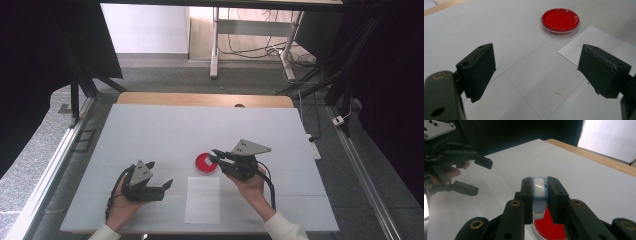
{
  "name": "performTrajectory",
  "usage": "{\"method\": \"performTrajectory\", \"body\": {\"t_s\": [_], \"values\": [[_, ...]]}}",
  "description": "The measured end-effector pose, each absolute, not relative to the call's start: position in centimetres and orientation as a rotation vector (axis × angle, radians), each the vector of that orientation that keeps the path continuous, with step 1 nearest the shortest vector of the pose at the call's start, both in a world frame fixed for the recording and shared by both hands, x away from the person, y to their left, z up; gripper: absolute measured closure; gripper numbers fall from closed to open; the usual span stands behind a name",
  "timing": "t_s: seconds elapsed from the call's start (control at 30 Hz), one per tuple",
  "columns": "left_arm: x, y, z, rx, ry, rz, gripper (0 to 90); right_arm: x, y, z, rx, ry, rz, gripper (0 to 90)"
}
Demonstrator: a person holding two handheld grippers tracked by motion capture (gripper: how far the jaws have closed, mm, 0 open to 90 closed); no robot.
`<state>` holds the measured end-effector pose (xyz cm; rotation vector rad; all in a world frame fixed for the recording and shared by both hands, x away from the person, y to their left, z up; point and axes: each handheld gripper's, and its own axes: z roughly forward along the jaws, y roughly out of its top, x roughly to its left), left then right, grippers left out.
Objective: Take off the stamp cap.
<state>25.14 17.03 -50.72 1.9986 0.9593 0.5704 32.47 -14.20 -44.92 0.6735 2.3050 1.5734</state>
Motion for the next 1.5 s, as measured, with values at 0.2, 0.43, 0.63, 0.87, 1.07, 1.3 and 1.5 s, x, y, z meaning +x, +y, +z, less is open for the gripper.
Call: {"method": "performTrajectory", "body": {"t_s": [0.2, 0.43, 0.63, 0.87, 1.07, 1.3, 1.5], "values": [[25.6, 16.4, -50.5, 1.994, 0.949, 0.556, 14.4, 32.4, -14.1, -45.0, 0.671, 2.307, 1.569, 75.0], [26.2, 15.5, -50.1, 2.000, 0.935, 0.554, 14.3, 32.4, -14.1, -44.9, 0.671, 2.303, 1.575, 75.0], [26.5, 14.6, -49.9, 2.000, 0.923, 0.550, 14.4, 32.4, -14.1, -44.9, 0.672, 2.301, 1.579, 75.0], [27.1, 13.7, -49.8, 2.008, 0.910, 0.546, 14.4, 32.4, -14.0, -45.0, 0.671, 2.305, 1.579, 75.0], [27.3, 13.1, -49.7, 2.016, 0.899, 0.541, 14.3, 32.4, -14.0, -45.0, 0.672, 2.308, 1.579, 75.0], [27.5, 12.4, -49.6, 2.022, 0.888, 0.541, 14.4, 32.3, -14.0, -45.0, 0.669, 2.308, 1.594, 75.0], [27.8, 11.8, -49.6, 2.035, 0.893, 0.536, 14.6, 32.3, -13.9, -45.1, 0.668, 2.308, 1.600, 75.0]]}}
